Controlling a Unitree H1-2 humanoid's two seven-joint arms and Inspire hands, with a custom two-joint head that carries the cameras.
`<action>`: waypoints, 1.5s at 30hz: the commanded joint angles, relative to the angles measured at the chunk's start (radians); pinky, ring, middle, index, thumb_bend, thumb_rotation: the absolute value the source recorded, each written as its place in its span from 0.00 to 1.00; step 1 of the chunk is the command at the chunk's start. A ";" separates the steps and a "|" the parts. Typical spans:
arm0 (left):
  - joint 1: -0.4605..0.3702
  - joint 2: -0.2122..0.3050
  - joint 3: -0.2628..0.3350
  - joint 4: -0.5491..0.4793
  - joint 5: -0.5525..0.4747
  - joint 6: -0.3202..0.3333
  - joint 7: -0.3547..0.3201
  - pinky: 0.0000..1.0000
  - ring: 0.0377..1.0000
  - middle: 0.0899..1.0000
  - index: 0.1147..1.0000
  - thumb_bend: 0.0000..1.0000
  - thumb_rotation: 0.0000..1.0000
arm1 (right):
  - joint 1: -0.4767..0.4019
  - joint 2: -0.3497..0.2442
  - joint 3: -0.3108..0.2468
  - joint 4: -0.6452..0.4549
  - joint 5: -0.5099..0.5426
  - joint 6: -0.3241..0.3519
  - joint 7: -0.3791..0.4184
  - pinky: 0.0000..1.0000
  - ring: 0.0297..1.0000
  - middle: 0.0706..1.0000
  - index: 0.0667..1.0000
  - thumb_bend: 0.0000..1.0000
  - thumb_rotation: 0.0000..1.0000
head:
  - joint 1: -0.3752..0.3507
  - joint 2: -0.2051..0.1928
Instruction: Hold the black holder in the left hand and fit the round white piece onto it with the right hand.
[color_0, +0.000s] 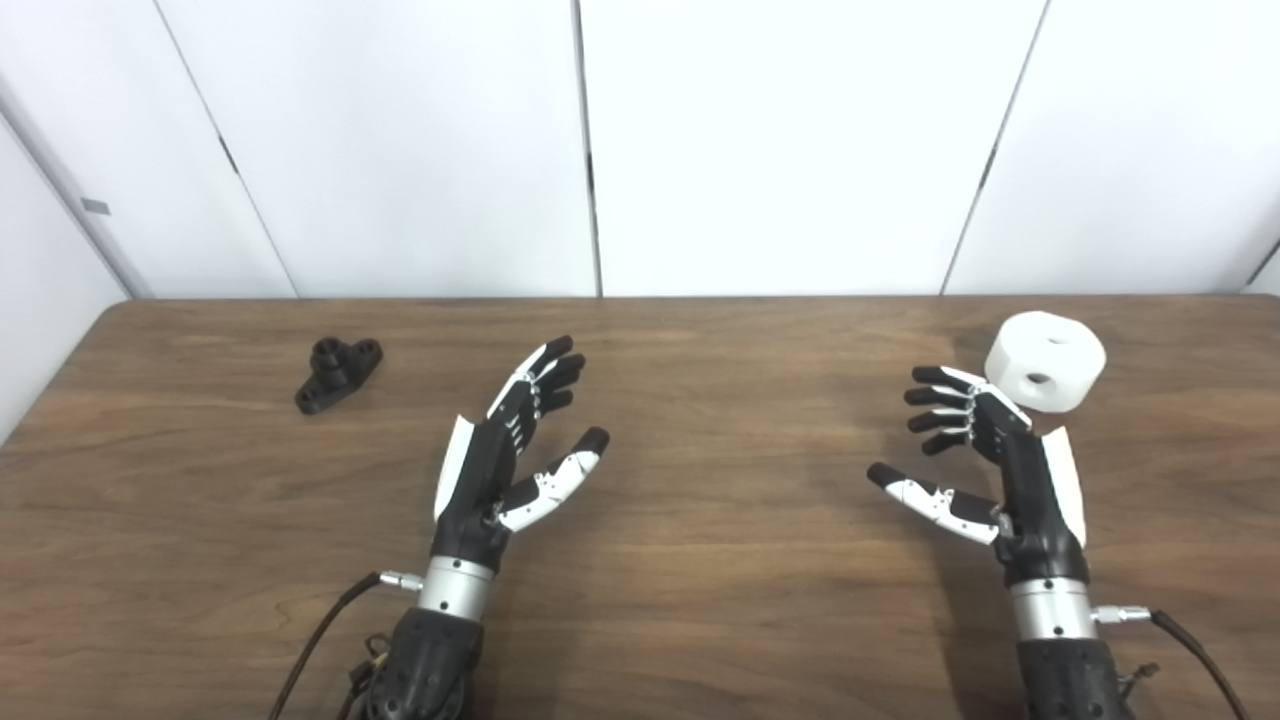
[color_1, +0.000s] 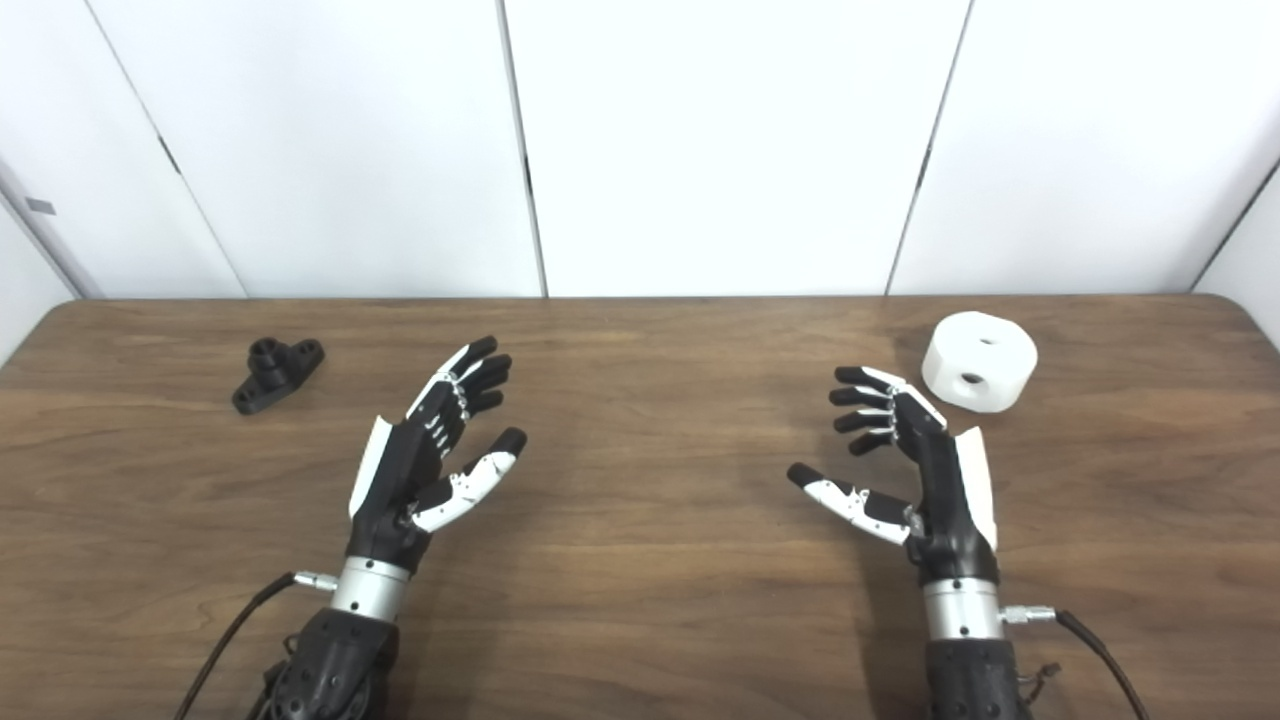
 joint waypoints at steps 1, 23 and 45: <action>0.024 0.015 0.000 0.022 0.013 -0.027 0.010 0.78 0.84 0.85 0.86 0.56 0.22 | 0.003 0.012 0.006 -0.026 0.003 -0.014 -0.005 0.47 0.57 0.64 0.70 0.52 0.00 | 0.001 0.002; -0.001 -0.030 -0.038 0.105 0.067 -0.057 0.047 0.72 0.81 0.84 0.83 0.58 0.21 | 0.001 -0.047 -0.028 0.014 0.046 -0.040 0.016 0.46 0.58 0.66 0.71 0.50 0.00 | 0.335 -0.078; -0.054 0.005 -0.014 0.032 0.148 0.020 0.115 0.61 0.72 0.78 0.75 0.68 0.01 | 0.005 -0.045 -0.041 -0.050 0.027 0.034 0.025 0.43 0.57 0.65 0.70 0.46 0.00 | 0.425 -0.116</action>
